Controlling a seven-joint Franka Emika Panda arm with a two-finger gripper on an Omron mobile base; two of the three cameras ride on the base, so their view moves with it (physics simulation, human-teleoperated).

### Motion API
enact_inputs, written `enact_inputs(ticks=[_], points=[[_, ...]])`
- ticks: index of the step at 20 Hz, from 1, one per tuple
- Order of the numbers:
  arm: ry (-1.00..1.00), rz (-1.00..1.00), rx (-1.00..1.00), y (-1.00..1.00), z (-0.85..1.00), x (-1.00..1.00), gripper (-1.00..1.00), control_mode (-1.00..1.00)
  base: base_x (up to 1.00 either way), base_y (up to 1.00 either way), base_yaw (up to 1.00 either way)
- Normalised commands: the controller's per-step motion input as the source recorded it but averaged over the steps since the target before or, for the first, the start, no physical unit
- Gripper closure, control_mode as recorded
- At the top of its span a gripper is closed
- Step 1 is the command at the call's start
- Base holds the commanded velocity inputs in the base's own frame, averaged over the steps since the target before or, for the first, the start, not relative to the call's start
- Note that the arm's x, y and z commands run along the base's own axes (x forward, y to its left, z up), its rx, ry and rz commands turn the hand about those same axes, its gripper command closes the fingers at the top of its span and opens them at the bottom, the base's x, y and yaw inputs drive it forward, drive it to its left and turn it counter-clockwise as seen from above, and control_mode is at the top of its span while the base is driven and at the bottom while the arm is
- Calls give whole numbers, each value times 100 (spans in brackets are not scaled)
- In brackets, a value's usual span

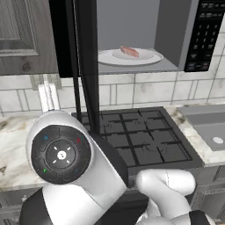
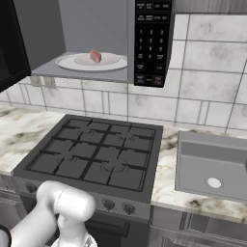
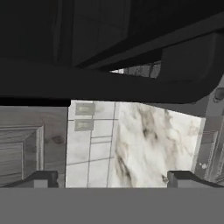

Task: Transport the steak from the fridge to the microwave and turn on the microwave.

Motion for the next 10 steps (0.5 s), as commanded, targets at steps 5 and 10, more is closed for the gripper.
enact_inputs(ticks=[5,10], points=[[0,-12,0,7,-11,39,-100,-100,0,0,0],[0,-11,0,-1,-16,22,-100,-100,0,0,0]])
